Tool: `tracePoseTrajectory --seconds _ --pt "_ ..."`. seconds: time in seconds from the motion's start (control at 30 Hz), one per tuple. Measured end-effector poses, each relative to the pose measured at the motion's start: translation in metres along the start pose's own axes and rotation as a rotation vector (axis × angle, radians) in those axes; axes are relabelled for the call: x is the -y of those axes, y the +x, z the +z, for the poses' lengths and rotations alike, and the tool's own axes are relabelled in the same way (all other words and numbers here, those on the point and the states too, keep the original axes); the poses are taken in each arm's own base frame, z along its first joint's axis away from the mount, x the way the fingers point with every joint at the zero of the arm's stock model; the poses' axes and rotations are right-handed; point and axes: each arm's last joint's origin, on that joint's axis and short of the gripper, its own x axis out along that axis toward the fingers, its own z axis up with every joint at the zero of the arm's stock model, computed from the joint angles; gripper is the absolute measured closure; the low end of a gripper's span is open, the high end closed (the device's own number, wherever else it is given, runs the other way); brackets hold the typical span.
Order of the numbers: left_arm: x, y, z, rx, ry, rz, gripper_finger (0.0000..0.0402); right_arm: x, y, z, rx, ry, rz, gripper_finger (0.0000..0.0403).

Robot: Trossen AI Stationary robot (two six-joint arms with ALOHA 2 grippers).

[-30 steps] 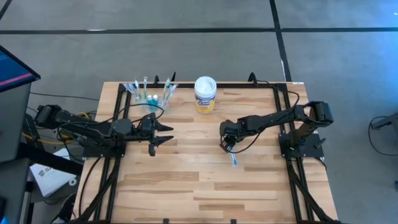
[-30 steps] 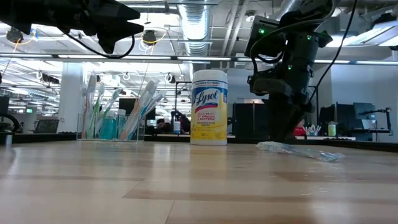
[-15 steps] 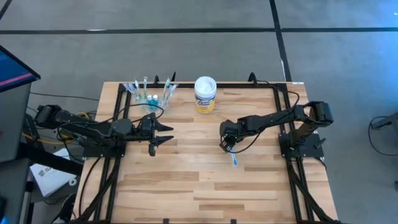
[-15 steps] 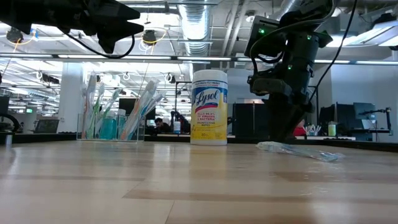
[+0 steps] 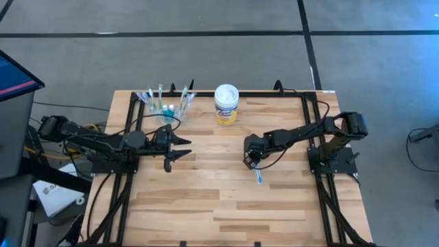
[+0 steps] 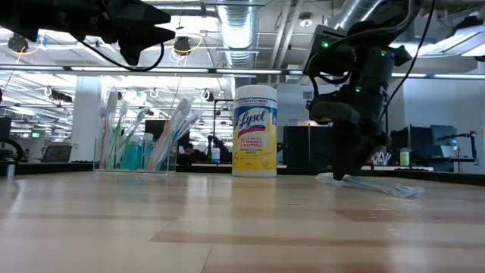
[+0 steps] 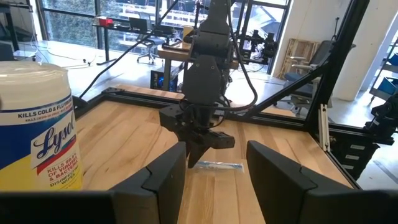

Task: Pick & Place toothbrushing station
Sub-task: Put the blue toothbrush into the transparent organizer

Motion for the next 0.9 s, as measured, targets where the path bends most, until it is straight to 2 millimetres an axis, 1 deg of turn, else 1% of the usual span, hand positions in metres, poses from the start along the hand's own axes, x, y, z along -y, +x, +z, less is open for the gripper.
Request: tracePoseTrajectory --seconds 0.2,0.53,0.73,0.9 --pt "0.0 0.0 0.0001 0.001 0.0 0.0 0.0238 0.0 0.0 0.0003 0.002 0.004 0.001 0.0314" --pt "0.0 0.0 0.0001 0.001 -0.001 0.0 0.0238 -0.0013 -0.0003 -0.0003 -0.031 0.012 0.037 0.0393" --pt "0.0 0.0 0.0001 0.001 -0.001 0.0 0.0238 -0.0017 -0.0003 -0.0006 -0.049 0.015 0.056 0.0384" --pt "0.0 0.0 0.0001 0.001 -0.001 0.0 0.0238 -0.0067 -0.0051 0.0052 -0.033 -0.024 0.076 0.0397"
